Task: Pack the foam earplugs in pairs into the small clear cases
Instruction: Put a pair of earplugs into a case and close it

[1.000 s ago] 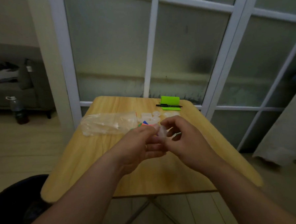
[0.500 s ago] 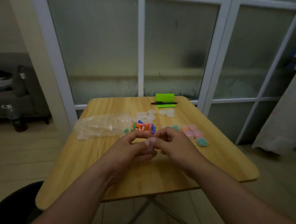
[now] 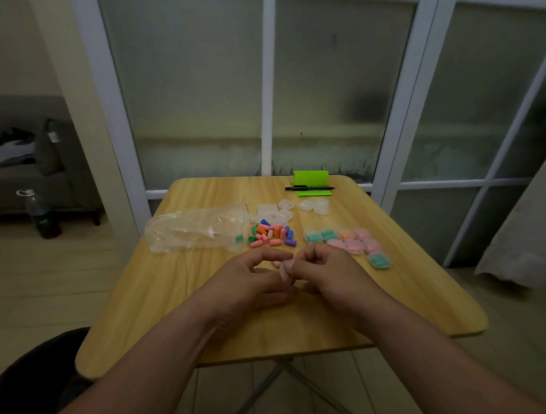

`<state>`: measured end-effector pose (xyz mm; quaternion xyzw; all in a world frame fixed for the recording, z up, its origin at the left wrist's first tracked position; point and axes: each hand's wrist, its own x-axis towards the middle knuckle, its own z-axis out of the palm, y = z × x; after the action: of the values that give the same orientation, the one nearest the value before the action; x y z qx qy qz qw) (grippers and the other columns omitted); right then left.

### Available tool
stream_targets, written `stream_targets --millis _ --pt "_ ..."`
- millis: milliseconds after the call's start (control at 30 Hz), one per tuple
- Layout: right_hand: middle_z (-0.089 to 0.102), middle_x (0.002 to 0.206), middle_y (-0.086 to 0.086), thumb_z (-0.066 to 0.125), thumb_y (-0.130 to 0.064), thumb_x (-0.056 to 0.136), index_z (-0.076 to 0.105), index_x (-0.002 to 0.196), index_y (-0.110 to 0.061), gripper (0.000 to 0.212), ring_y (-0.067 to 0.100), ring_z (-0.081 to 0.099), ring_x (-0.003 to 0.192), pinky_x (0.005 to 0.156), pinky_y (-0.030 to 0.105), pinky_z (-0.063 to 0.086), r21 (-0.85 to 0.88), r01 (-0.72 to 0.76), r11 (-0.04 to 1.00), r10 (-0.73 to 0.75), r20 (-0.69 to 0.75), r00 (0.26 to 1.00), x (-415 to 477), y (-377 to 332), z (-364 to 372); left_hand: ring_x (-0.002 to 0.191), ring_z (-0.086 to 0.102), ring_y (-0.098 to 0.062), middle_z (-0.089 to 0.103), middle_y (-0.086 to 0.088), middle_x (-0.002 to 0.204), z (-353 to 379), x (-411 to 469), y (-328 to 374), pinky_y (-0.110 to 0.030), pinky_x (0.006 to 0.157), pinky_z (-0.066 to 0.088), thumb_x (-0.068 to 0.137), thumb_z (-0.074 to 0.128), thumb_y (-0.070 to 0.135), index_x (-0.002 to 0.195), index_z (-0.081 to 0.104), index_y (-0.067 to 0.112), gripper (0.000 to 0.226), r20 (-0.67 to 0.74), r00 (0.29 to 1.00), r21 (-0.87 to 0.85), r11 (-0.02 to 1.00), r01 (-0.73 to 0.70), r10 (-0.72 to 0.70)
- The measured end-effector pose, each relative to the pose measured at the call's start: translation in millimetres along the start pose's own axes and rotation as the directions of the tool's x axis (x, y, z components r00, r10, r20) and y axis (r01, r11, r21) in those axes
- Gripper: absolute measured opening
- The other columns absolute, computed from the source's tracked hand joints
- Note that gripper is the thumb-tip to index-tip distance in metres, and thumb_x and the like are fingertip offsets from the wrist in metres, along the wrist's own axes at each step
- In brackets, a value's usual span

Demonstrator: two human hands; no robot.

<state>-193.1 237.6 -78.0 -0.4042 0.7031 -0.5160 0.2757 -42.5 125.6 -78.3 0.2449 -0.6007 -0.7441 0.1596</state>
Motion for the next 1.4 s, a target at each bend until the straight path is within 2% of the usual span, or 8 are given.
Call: stream_targets --millis 433,600,733,900,1000,1067,1167,1400 --pt "0.077 0.098 0.004 0.075 -0.021 0.092 0.076 0.095 -0.018 0.004 0.025 0.076 0.095 0.088 0.048 0.065 0.089 -0.074 0.993 0.077 -0.032 0.997 7.7 4.0 1.2 0.096 0.077 -0.036 0.075 -0.029 0.112 0.2 0.3 -0.5 -0.041 0.086 0.065 0.096 0.059 -0.009 0.122 0.070 0.005 0.031 -0.079 0.995 -0.169 0.985 0.043 -0.057" --pt "0.073 0.094 -0.004 0.067 -0.022 0.099 0.073 0.101 -0.028 0.009 0.016 0.071 0.089 0.081 0.041 0.062 -0.209 0.009 0.978 -0.036 -0.129 0.991 9.0 4.3 0.5 0.103 0.075 -0.043 0.070 -0.034 0.118 1.7 1.9 1.3 -0.046 0.087 0.063 0.097 0.048 -0.012 0.128 0.060 0.002 0.036 -0.070 0.990 -0.278 0.956 0.096 -0.119" --pt "0.073 0.095 -0.009 0.067 -0.019 0.099 0.077 0.104 -0.029 0.015 0.008 0.068 0.090 0.075 0.030 0.055 -0.293 0.047 0.955 -0.077 -0.090 0.993 10.2 4.2 -7.2 0.102 0.076 -0.041 0.070 -0.035 0.117 5.8 0.1 1.4 -0.043 0.084 0.065 0.095 0.047 -0.017 0.132 0.053 0.007 0.045 0.015 0.982 -0.307 0.934 0.184 -0.189" --pt "0.076 0.093 -0.015 0.068 -0.025 0.102 0.080 0.105 -0.031 0.014 -0.003 0.068 0.091 0.079 0.020 0.052 -0.301 0.163 0.939 -0.167 0.015 0.986 8.2 1.1 -7.5 0.082 0.068 -0.020 0.068 -0.022 0.112 22.0 -7.1 -10.3 -0.029 0.076 0.060 0.093 0.048 -0.017 0.129 0.060 0.003 0.043 0.237 0.962 -0.110 0.980 0.166 -0.137" --pt "0.076 0.093 -0.016 0.068 -0.024 0.102 0.081 0.104 -0.032 0.015 -0.003 0.069 0.090 0.078 0.019 0.055 -0.306 0.220 0.926 -0.225 0.022 0.974 9.9 1.1 -5.0 0.068 0.058 -0.014 0.065 -0.012 0.094 26.7 -5.6 -10.1 -0.024 0.058 0.047 0.095 0.047 -0.007 0.117 0.062 0.008 0.031 0.159 0.977 -0.039 0.988 0.149 -0.141" --pt "0.077 0.092 -0.013 0.069 -0.020 0.101 0.081 0.104 -0.030 0.016 -0.002 0.069 0.085 0.072 0.014 0.052 -0.257 0.226 0.940 -0.230 0.013 0.973 10.0 -0.1 -6.8 0.064 0.056 -0.016 0.065 -0.012 0.088 26.5 -4.5 -6.5 -0.025 0.054 0.042 0.103 0.050 0.017 0.123 0.061 0.009 0.024 0.117 0.979 -0.069 0.982 0.176 -0.167" --pt "0.078 0.092 -0.010 0.068 -0.020 0.102 0.081 0.103 -0.032 0.018 0.004 0.070 0.087 0.076 0.021 0.055 -0.193 0.225 0.955 -0.222 0.033 0.974 9.7 0.3 -8.2 0.060 0.054 -0.020 0.065 -0.014 0.083 25.7 -4.2 -3.0 -0.026 0.049 0.039 0.107 0.045 0.052 0.129 0.061 0.012 0.048 0.101 0.976 -0.127 0.970 0.206 -0.194" --pt "0.078 0.092 -0.003 0.068 -0.012 0.101 0.082 0.105 -0.023 0.018 0.001 0.067 0.079 0.070 0.016 0.052 -0.075 0.210 0.975 -0.206 0.060 0.977 8.0 -2.8 -9.1 0.063 0.057 -0.020 0.067 -0.014 0.090 24.9 -5.3 -1.6 -0.027 0.053 0.042 0.107 0.046 0.051 0.127 0.064 0.012 0.046 0.094 0.974 -0.169 0.961 0.221 -0.207"
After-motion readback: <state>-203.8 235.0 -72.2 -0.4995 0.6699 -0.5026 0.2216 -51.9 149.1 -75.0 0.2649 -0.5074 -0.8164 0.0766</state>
